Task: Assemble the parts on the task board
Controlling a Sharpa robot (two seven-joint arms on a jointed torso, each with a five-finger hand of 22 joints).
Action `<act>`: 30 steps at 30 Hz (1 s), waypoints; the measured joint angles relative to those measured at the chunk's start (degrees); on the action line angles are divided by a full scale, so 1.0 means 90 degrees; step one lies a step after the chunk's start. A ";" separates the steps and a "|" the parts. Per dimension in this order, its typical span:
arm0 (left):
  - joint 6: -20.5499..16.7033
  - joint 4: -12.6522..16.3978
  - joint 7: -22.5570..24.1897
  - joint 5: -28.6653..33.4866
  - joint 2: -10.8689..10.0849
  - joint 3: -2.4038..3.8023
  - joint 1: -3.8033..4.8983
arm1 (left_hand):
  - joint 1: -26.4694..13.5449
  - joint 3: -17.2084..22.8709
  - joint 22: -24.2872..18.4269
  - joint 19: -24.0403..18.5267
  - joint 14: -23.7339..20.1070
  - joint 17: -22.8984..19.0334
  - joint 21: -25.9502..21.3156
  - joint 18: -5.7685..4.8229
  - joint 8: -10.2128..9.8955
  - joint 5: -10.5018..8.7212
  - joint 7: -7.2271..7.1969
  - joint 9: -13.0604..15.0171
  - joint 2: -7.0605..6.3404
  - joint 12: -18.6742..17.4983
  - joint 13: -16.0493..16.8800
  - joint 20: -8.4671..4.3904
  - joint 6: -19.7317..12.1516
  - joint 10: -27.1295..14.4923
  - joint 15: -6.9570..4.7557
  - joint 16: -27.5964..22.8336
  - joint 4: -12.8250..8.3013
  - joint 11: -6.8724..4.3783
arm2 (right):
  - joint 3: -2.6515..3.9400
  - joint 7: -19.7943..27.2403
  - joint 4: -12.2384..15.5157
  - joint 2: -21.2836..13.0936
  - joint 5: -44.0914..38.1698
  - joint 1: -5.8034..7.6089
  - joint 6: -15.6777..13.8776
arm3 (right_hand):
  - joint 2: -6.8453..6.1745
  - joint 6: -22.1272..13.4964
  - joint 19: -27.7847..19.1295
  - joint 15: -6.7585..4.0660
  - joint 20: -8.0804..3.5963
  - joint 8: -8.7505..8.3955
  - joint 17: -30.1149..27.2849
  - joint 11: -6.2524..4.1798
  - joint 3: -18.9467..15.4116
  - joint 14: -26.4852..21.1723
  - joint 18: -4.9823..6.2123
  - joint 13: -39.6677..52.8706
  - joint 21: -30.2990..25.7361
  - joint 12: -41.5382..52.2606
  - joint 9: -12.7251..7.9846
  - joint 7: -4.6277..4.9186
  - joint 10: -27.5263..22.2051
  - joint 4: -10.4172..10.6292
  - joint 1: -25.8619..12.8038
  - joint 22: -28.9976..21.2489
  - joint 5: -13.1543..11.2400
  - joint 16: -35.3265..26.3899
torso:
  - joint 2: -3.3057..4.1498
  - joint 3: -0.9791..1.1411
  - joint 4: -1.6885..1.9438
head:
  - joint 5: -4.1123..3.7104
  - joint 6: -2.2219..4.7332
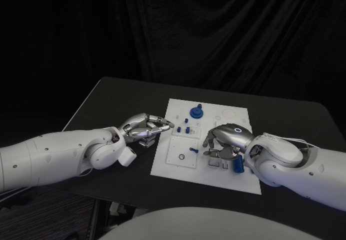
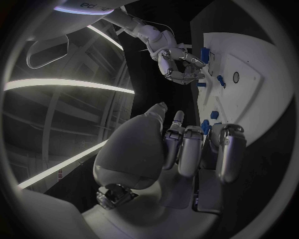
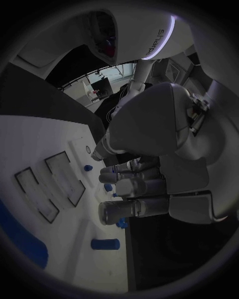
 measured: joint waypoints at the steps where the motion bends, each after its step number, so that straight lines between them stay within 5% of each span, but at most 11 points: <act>1: 0.0002 0.0000 0.0000 0.0000 0.0000 0.0000 -0.0001 | 0.0000 0.0000 0.0000 0.0000 0.0000 0.0000 0.0000 0.0000 0.0000 0.0000 0.0000 -0.0006 0.0000 -0.0003 0.0000 0.0000 0.0000 -0.0001 0.0000 0.0000 0.0000 0.0001 | 0.0000 -0.0038 -0.0035 0.0047 -0.0001 -0.0045 0.0016 | -0.0007 0.0000 -0.0004 0.0000 -0.0004 0.0000 0.0002 0.0022 -0.0014 0.0000 0.0000 0.0005 -0.0005 0.0000 0.0003 0.0000 -0.0022 0.0014 -0.0007 0.0000 0.0024 0.0000 | -0.0001 -0.0001 0.0000 | 0.0004 0.0000; 15: 0.0025 -0.0013 -0.0003 0.0000 0.0016 0.0000 -0.0006 | -0.0001 0.0017 0.0000 0.0000 0.0000 0.0000 0.0000 0.0000 0.0000 0.0080 0.0023 -0.0027 -0.0001 -0.0011 0.0000 0.0000 0.0022 0.0003 0.0000 0.0000 -0.0017 -0.0003 | -0.0001 -0.0497 -0.0266 0.0395 -0.0121 -0.0259 0.0086 | -0.0040 -0.0044 -0.0023 -0.0005 -0.0023 0.0000 0.0042 0.0026 -0.0137 0.0043 0.0000 0.0107 -0.0026 0.0000 0.0042 0.0044 -0.0111 0.0137 -0.0294 -0.0001 0.0127 0.0000 | 0.0012 0.0015 -0.0004 | -0.0030 0.0000; 30: 0.0063 -0.0017 -0.0019 0.0000 0.0018 0.0000 -0.0010 | -0.0001 0.0017 -0.0001 0.0000 0.0000 0.0000 0.0000 0.0000 0.0000 0.0116 0.0023 -0.0036 -0.0001 -0.0010 0.0000 0.0000 0.0022 0.0003 0.0000 0.0000 -0.0017 -0.0003 | 0.0001 -0.0706 -0.0450 0.0614 -0.0219 -0.0350 0.0110 | 0.0105 -0.0071 -0.0023 -0.0009 -0.0022 -0.0024 0.0103 0.0047 -0.0057 0.0083 0.0000 0.0151 -0.0026 0.0000 0.0079 0.0026 -0.0206 0.0217 -0.0432 0.0004 0.0417 0.0024 | 0.0020 0.0015 -0.0015 | -0.0029 0.0000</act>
